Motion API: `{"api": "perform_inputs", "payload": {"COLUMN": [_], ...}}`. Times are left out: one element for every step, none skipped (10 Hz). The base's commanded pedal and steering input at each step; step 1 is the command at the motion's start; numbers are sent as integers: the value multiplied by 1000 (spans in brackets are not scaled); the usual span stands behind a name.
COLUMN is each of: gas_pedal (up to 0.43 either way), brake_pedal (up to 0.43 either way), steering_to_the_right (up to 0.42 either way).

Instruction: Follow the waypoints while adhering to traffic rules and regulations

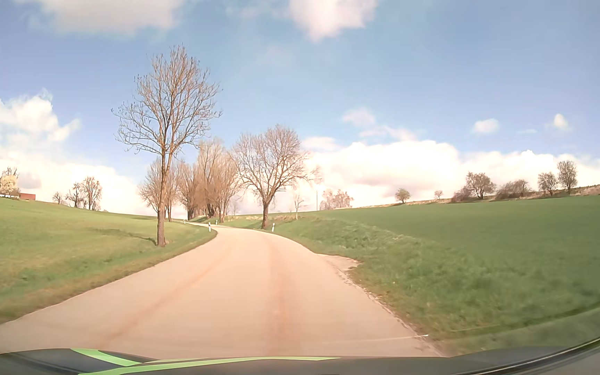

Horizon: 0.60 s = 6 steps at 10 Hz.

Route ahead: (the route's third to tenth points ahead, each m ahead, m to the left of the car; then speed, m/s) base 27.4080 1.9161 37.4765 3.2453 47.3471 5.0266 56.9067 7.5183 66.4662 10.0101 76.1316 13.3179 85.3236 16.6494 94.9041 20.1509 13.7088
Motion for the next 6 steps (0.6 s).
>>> {"api": "perform_inputs", "payload": {"gas_pedal": [331, 331, 331, 331, 331, 331], "brake_pedal": [0, 0, 0, 0, 0, 0], "steering_to_the_right": [-21, -21, -22, -23, -24, -25]}}
